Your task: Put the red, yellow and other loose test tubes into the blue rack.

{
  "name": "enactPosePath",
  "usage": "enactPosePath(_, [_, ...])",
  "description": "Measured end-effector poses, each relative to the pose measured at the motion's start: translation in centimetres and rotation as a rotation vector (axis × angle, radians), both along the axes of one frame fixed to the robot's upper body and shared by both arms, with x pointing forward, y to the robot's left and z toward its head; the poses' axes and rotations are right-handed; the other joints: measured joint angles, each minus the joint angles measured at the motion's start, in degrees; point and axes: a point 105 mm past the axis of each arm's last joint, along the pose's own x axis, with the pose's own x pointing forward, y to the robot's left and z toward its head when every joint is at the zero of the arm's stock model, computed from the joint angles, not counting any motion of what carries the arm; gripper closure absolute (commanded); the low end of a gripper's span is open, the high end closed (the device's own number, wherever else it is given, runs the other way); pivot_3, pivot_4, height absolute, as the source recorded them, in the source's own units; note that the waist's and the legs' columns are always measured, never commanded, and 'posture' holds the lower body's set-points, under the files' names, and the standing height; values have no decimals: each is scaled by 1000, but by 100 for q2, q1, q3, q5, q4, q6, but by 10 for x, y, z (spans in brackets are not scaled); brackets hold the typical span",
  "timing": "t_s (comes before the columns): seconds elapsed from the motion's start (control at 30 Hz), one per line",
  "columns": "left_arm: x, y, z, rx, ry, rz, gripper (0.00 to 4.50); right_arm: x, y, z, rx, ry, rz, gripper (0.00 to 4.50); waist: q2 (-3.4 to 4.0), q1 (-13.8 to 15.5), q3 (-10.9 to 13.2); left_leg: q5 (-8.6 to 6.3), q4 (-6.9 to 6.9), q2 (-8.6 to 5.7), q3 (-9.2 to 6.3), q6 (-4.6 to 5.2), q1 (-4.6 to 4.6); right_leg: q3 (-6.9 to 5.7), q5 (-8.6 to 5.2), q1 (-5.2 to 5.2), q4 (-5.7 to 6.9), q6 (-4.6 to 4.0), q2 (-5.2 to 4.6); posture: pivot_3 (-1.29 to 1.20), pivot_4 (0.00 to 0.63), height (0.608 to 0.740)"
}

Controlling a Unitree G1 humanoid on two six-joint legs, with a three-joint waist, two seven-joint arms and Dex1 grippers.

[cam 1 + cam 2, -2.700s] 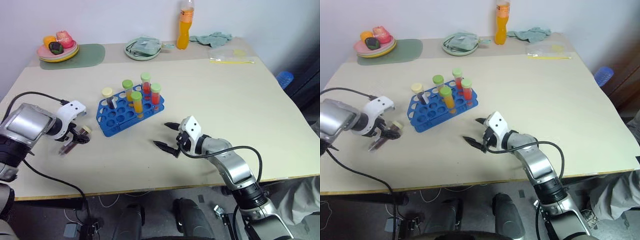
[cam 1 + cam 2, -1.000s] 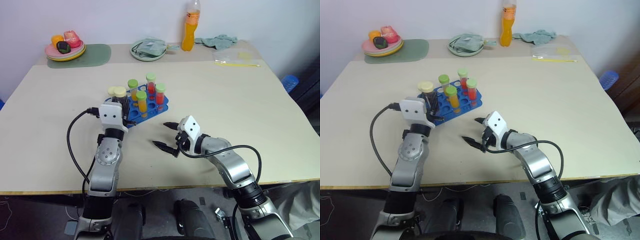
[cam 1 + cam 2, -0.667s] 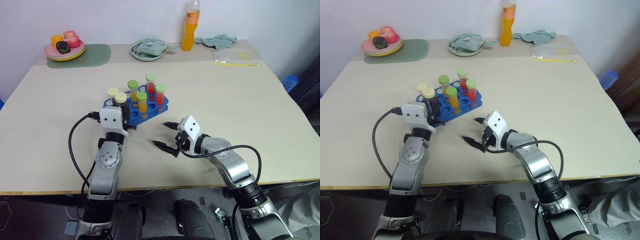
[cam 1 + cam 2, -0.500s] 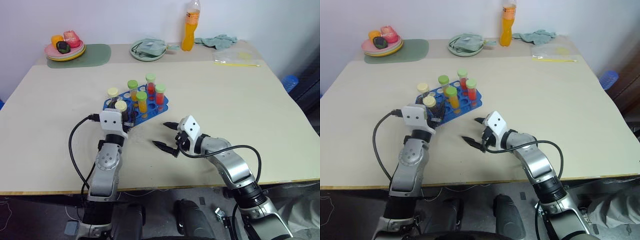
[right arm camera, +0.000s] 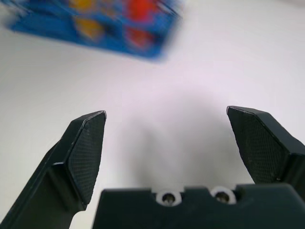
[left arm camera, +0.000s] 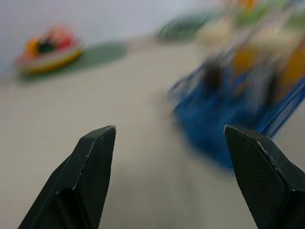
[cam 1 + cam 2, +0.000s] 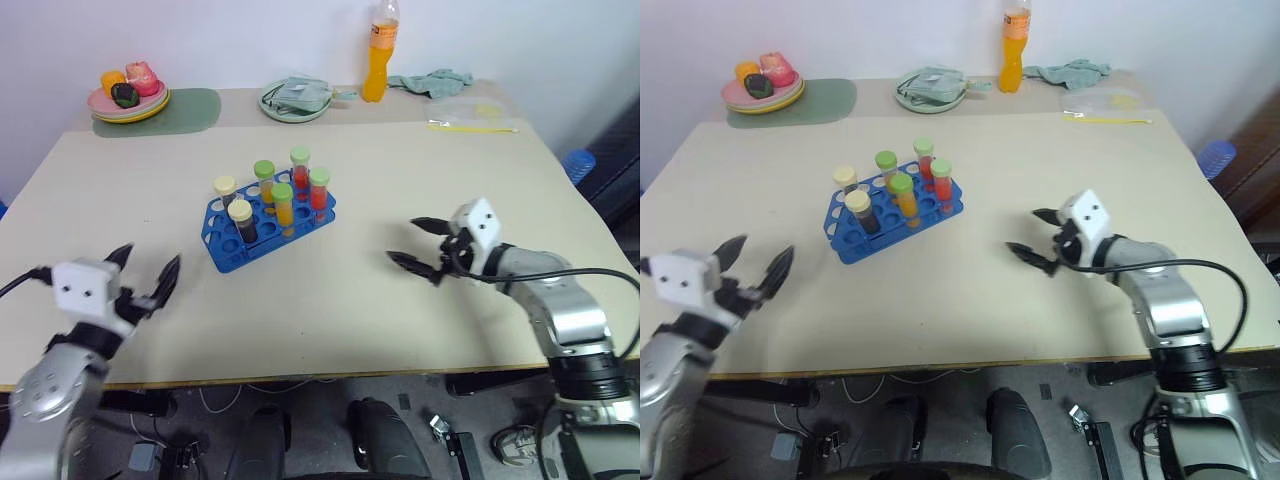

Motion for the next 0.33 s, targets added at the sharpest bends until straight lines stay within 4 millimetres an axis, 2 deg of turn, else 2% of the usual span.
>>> enactPosePath(0.1, [-9, 21, -10, 11, 57, 55, 772, 3, -18, -2, -5, 3, -47, 0, 0, 2, 0, 0, 0, 0, 1, 0, 0, 0, -2, 2, -1, -4, 0, 0, 150, 740])
enactPosePath(0.33, [-13, 25, -21, 10, 72, 101, 772, 3, -21, -8, -7, 11, -23, 0, 0, -3, 0, 0, 0, 1, 1, 0, 1, 1, 5, 2, -1, 9, -1, 0, 150, 740])
